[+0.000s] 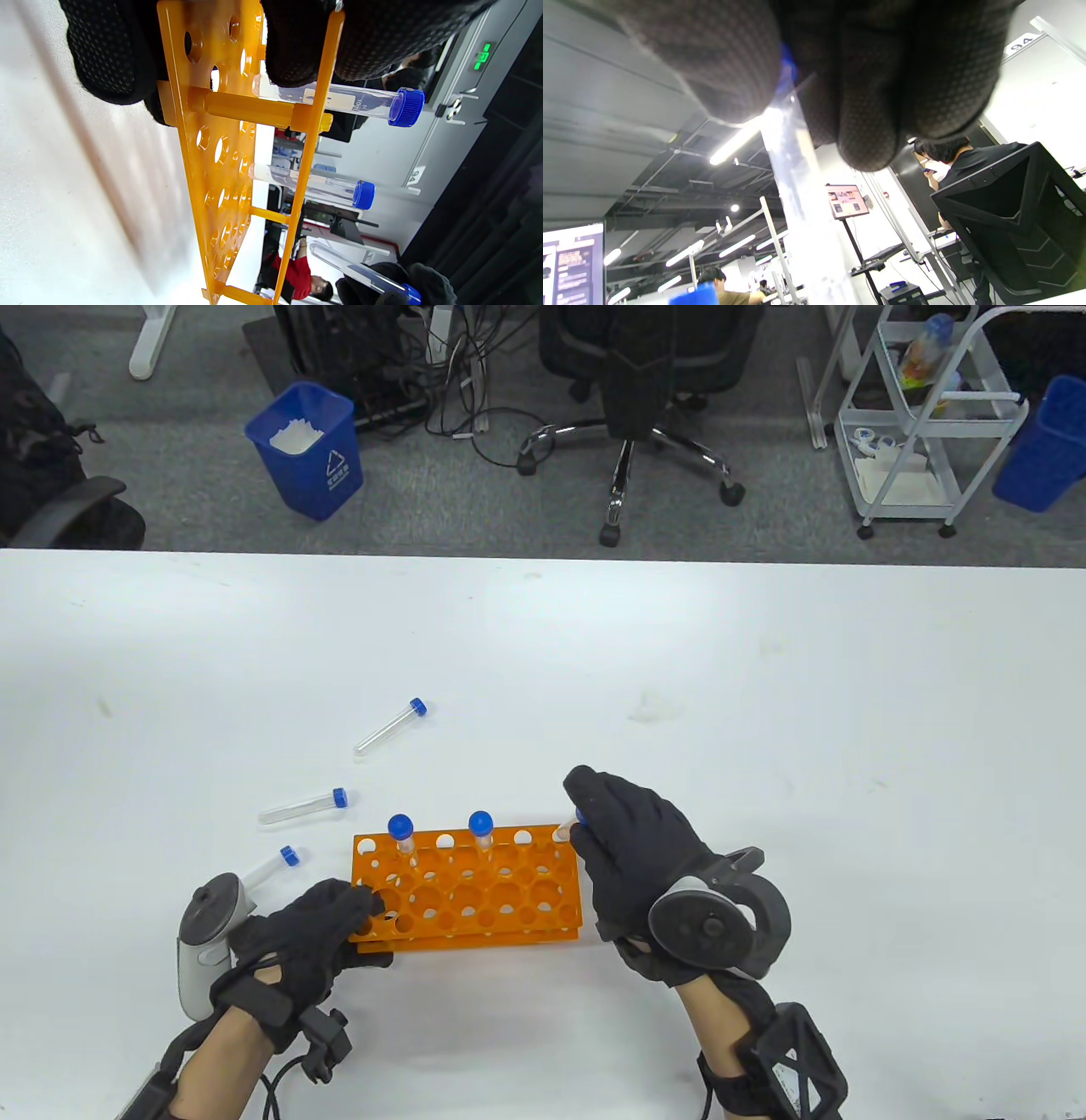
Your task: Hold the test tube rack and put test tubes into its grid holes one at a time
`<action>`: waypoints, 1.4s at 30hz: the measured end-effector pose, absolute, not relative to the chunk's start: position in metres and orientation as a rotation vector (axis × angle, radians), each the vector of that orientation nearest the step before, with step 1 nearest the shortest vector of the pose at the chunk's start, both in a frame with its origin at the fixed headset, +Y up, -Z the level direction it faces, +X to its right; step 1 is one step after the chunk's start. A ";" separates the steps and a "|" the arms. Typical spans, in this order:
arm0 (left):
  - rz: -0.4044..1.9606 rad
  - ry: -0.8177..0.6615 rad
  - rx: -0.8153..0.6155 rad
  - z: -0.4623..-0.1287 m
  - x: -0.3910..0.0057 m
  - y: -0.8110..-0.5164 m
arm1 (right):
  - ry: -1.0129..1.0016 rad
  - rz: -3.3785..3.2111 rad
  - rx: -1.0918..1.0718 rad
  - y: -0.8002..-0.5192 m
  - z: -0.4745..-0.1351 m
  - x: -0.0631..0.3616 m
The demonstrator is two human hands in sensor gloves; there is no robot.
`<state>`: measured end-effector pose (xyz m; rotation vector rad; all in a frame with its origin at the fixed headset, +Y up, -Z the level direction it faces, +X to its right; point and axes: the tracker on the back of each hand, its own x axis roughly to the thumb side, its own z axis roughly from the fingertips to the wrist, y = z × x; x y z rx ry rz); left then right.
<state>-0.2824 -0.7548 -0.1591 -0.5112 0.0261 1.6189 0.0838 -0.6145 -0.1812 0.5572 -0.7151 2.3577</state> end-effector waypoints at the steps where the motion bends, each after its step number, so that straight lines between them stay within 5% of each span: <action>1: 1.620 0.026 -0.513 -0.159 -0.282 -0.755 | -0.706 2.368 0.555 -0.616 -0.182 0.083; 22: 1.615 0.016 -0.515 -0.159 -0.281 -0.756 | -0.560 2.582 0.600 -0.648 -0.196 0.065; 42: 1.618 0.026 -0.501 -0.159 -0.283 -0.755 | -0.495 2.596 0.593 -0.650 -0.196 0.064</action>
